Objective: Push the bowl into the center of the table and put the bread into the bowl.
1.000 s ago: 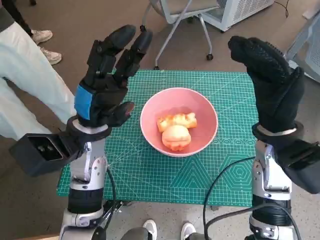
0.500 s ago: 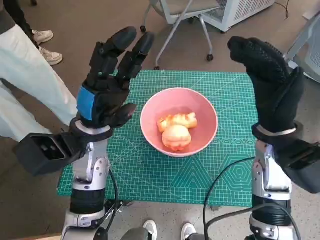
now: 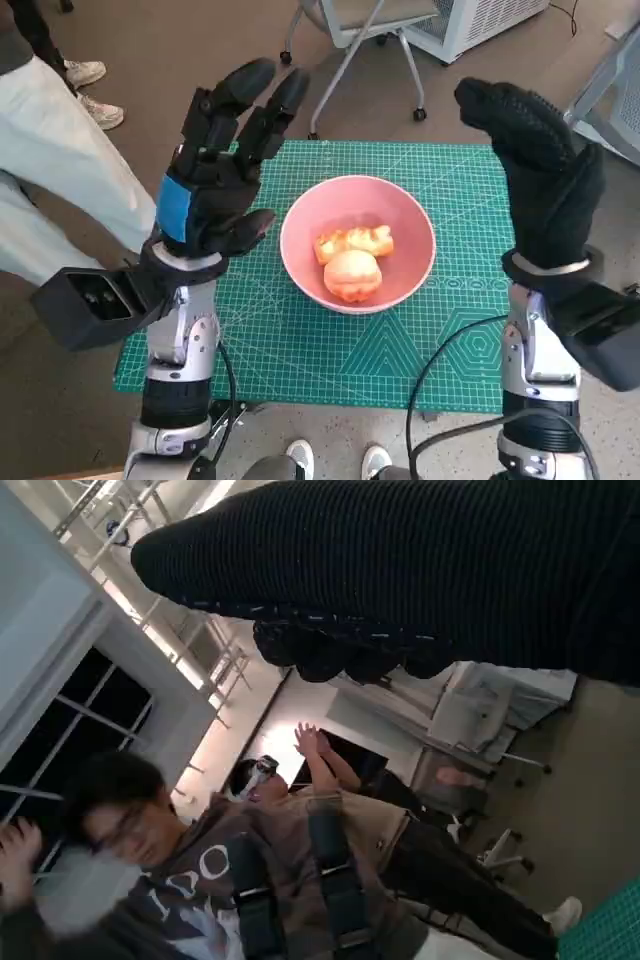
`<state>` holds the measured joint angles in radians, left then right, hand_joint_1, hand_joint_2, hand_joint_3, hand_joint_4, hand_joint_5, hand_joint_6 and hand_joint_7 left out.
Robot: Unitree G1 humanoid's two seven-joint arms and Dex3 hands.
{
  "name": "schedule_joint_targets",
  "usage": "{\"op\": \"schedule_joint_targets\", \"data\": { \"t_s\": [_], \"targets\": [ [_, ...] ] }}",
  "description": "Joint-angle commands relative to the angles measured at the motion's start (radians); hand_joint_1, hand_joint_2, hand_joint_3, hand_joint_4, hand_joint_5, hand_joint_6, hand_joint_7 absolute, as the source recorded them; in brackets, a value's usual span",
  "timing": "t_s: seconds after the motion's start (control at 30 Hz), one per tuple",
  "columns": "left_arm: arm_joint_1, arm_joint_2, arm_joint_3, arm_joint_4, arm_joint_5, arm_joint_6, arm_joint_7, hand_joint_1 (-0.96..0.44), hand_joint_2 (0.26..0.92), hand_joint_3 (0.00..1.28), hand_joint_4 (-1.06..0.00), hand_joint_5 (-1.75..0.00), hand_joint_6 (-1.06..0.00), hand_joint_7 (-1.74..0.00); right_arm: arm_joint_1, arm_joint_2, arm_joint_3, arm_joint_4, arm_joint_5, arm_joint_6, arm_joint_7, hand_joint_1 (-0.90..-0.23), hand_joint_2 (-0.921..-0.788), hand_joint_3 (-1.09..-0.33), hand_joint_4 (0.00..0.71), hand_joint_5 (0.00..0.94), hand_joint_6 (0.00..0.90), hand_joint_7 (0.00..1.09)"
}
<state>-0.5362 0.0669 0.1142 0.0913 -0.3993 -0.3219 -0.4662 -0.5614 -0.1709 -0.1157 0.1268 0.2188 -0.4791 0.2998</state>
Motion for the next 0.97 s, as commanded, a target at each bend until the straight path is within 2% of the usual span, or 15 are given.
{"op": "schedule_joint_targets", "data": {
  "t_s": [0.03, 0.4, 0.97],
  "targets": [
    [0.010, 0.008, -0.011, -0.012, 0.023, -0.012, 0.000, -0.57, 0.921, 0.22, -0.23, -0.05, 0.00, -0.68, 0.032, 0.011, 0.009, 0.029, -0.021, -0.019, -0.004, -0.717, -0.921, -0.757, 0.177, 0.000, 0.069, 0.49],
    [0.003, 0.033, -0.015, 0.033, 0.106, -0.109, -0.004, -0.59, 0.921, 0.22, -0.23, -0.06, 0.00, -0.71, 0.034, 0.013, 0.009, 0.086, -0.030, -0.073, 0.008, -0.684, -0.921, -0.771, 0.175, 0.001, 0.034, 0.54],
    [0.018, 0.024, -0.012, 0.063, 0.067, -0.170, -0.023, -0.59, 0.921, 0.24, -0.21, -0.05, 0.00, -0.67, 0.021, 0.009, 0.008, 0.133, -0.022, -0.115, 0.018, -0.676, -0.921, -0.778, 0.190, 0.005, 0.007, 0.61]
  ]
}}
